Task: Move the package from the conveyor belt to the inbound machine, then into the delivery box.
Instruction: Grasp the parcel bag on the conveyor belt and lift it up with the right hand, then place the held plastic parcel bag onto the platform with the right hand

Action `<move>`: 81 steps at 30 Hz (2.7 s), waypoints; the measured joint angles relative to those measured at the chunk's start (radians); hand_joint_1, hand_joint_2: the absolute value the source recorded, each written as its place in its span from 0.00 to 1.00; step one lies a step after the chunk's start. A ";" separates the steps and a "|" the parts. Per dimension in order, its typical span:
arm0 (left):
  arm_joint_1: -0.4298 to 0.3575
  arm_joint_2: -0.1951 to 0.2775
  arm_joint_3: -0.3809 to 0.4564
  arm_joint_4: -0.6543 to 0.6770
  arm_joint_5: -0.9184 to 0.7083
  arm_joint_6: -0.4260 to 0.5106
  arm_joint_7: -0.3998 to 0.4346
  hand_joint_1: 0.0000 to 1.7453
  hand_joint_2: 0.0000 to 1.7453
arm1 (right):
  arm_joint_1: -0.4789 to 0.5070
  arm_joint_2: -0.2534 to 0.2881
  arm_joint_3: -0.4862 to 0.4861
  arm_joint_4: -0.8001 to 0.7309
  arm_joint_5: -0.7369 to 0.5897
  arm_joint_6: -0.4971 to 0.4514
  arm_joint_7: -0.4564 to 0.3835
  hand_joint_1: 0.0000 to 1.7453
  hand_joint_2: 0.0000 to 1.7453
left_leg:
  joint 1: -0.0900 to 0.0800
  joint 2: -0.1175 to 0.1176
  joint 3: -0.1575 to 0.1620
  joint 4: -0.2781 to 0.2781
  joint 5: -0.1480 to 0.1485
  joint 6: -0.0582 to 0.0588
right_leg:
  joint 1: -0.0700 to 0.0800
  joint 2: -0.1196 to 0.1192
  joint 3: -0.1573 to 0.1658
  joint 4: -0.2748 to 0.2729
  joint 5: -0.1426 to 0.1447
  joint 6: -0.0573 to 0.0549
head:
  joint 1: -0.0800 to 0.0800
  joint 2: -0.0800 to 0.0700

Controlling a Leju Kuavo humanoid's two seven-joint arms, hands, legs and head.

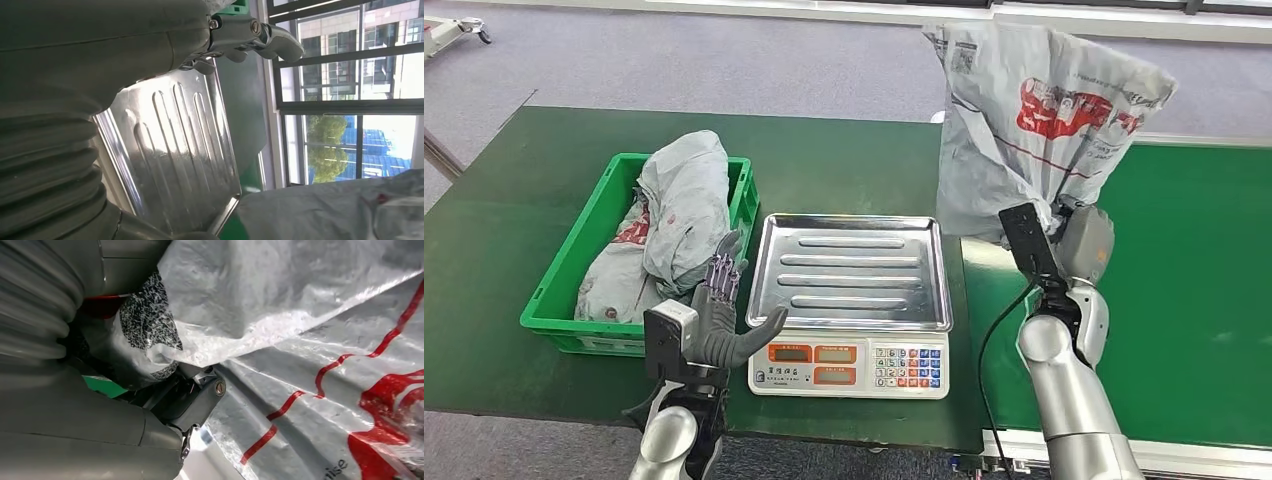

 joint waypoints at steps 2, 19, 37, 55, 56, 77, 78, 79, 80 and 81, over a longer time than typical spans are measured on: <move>-0.001 0.000 0.000 0.000 -0.001 0.001 0.001 0.00 1.00 | 0.000 -0.006 0.017 -0.018 -0.012 -0.004 -0.010 1.00 1.00 | 0.000 0.000 0.000 0.000 0.000 0.000 | 0.000 0.000 0.000 0.000 0.000 0.000 | 0.000 0.000; 0.029 0.000 0.003 -0.017 -0.005 0.013 -0.001 0.00 1.00 | -0.009 -0.018 0.077 -0.059 -0.064 0.000 -0.055 1.00 1.00 | 0.000 -0.001 -0.001 0.000 0.000 0.000 | 0.000 -0.001 0.000 0.000 0.000 0.000 | 0.000 0.000; -0.001 0.000 0.043 -0.023 -0.015 0.018 0.003 0.00 1.00 | 0.040 0.083 0.499 -0.017 -0.265 0.118 -0.107 1.00 1.00 | 0.001 -0.001 -0.002 -0.001 0.001 -0.002 | 0.001 0.000 -0.002 0.001 -0.001 -0.002 | 0.000 0.000; -0.003 0.000 0.045 -0.022 -0.015 0.017 0.005 0.00 1.00 | 0.064 0.094 0.538 -0.025 -0.268 0.126 -0.100 0.76 1.00 | 0.001 0.000 -0.002 -0.001 0.001 -0.002 | 0.001 0.000 -0.002 0.001 -0.001 -0.002 | 0.000 0.000; -0.003 0.000 0.045 -0.022 -0.015 0.016 0.005 0.00 1.00 | 0.067 0.095 0.538 -0.029 -0.265 0.127 -0.097 0.51 1.00 | 0.001 0.000 -0.002 -0.001 0.001 -0.002 | 0.001 0.000 -0.002 0.001 -0.001 -0.002 | 0.000 0.000; -0.013 0.001 0.045 -0.001 -0.027 0.033 -0.014 0.00 1.00 | 0.108 0.082 0.453 -0.087 -0.385 0.195 -0.117 0.00 1.00 | 0.001 0.000 -0.002 -0.001 0.001 -0.002 | 0.001 0.000 -0.003 0.001 -0.001 -0.002 | 0.000 0.000; -0.013 0.001 0.045 0.000 -0.027 0.034 -0.014 0.00 1.00 | 0.109 0.081 0.449 -0.089 -0.385 0.195 -0.117 0.00 1.00 | 0.001 0.000 -0.002 -0.001 0.001 -0.002 | 0.001 0.000 -0.003 0.001 -0.001 -0.002 | 0.000 0.000; -0.013 0.001 0.045 0.000 -0.027 0.034 -0.014 0.00 1.00 | 0.109 0.080 0.447 -0.090 -0.385 0.196 -0.117 0.00 1.00 | 0.001 0.000 -0.002 -0.001 0.001 -0.002 | 0.001 0.000 -0.003 0.001 -0.001 -0.002 | 0.000 0.000; -0.013 0.001 0.045 0.000 -0.027 0.034 -0.014 0.00 1.00 | 0.109 0.079 0.444 -0.091 -0.388 0.197 -0.118 0.00 1.00 | 0.001 0.000 -0.002 -0.001 0.001 -0.002 | 0.001 0.000 -0.003 0.001 -0.001 -0.002 | 0.000 0.000; -0.013 0.001 0.045 0.000 -0.027 0.034 -0.014 0.00 1.00 | 0.110 0.079 0.442 -0.093 -0.399 0.205 -0.122 0.00 1.00 | 0.001 0.000 -0.002 -0.001 0.001 -0.002 | 0.001 0.000 -0.003 0.001 -0.001 -0.002 | 0.000 0.000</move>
